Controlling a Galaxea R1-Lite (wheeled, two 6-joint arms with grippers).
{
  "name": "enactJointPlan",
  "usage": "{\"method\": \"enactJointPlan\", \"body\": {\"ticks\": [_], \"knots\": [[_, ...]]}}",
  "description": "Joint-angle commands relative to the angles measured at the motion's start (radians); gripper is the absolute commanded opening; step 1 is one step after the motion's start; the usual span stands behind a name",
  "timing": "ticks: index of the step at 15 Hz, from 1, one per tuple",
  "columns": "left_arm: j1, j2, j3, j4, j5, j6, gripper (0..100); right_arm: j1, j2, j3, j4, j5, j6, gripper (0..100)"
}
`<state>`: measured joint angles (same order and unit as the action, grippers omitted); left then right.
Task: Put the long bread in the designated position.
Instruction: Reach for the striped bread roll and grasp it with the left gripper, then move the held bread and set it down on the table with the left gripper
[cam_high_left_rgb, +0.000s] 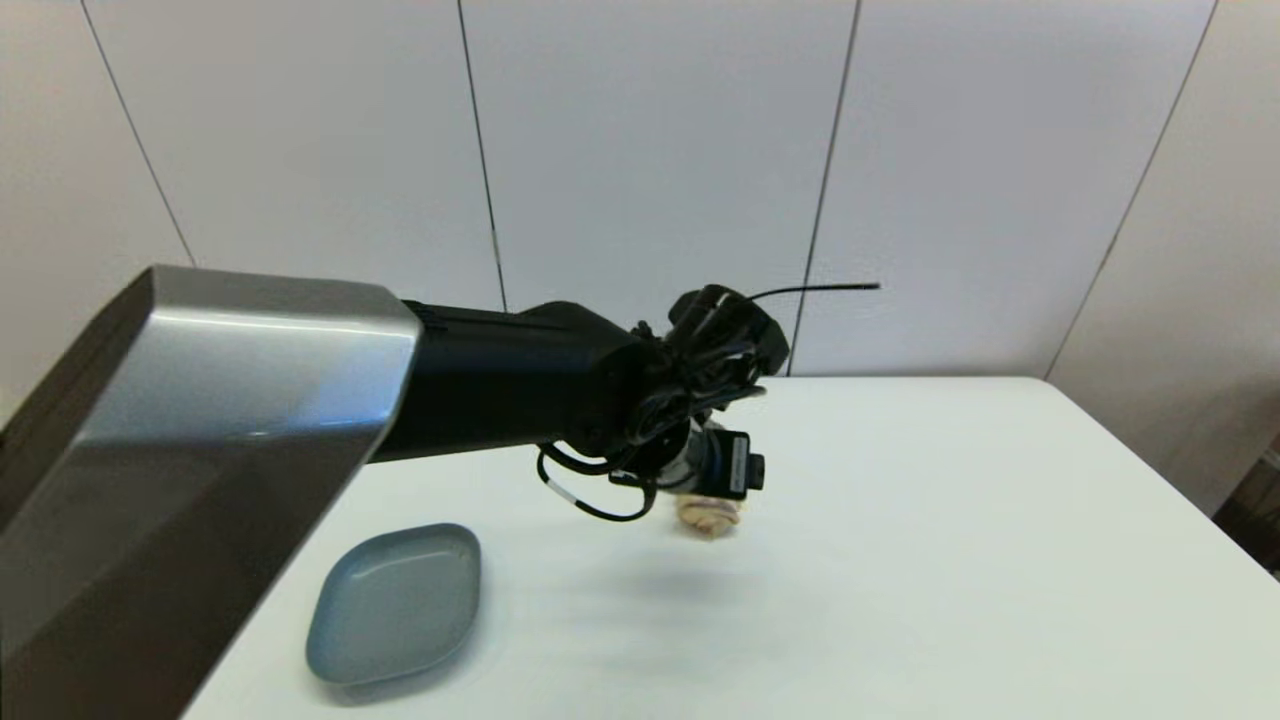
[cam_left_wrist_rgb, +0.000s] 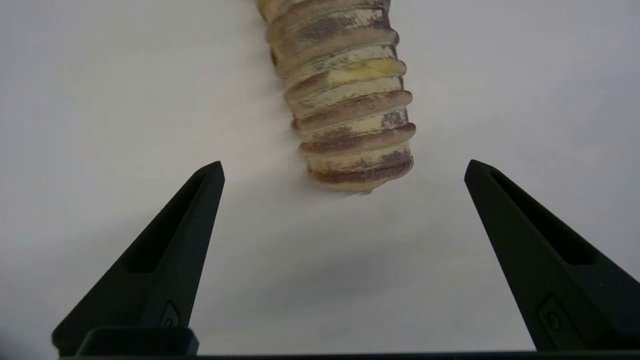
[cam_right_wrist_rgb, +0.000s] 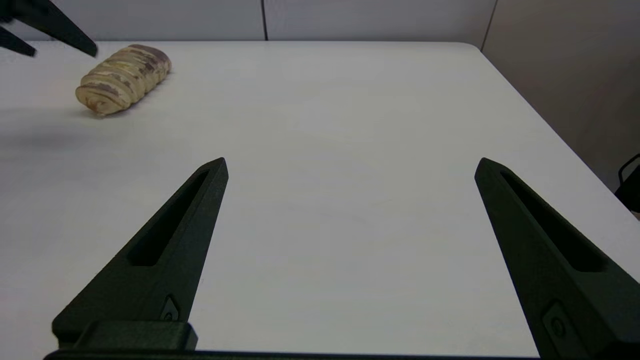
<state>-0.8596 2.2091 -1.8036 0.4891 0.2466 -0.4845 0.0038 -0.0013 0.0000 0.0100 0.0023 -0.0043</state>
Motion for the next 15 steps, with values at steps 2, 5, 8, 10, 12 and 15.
{"method": "enactJointPlan", "body": {"ticks": [2, 5, 8, 10, 12, 15], "knots": [[-0.007, 0.116, -0.08, 0.0, 0.019, -0.003, 100, 0.001, 0.001, 0.0, -0.001, -0.001, 0.0, 100], [-0.007, 0.165, -0.118, -0.001, 0.065, -0.002, 0, -0.001, 0.001, 0.0, -0.001, 0.001, 0.0, 100], [-0.006, 0.195, -0.12, 0.003, 0.074, 0.01, 0, 0.001, 0.001, 0.0, -0.001, 0.001, 0.0, 100], [-0.006, 0.196, -0.128, 0.005, 0.076, 0.014, 0, 0.001, 0.001, 0.0, -0.001, 0.001, 0.0, 100], [-0.009, 0.188, -0.158, 0.002, 0.076, 0.015, 0, 0.001, 0.001, 0.0, 0.001, 0.001, 0.0, 100], [-0.01, 0.13, -0.163, -0.006, 0.086, 0.089, 0, 0.001, 0.001, 0.0, -0.001, 0.001, 0.0, 100]]}}
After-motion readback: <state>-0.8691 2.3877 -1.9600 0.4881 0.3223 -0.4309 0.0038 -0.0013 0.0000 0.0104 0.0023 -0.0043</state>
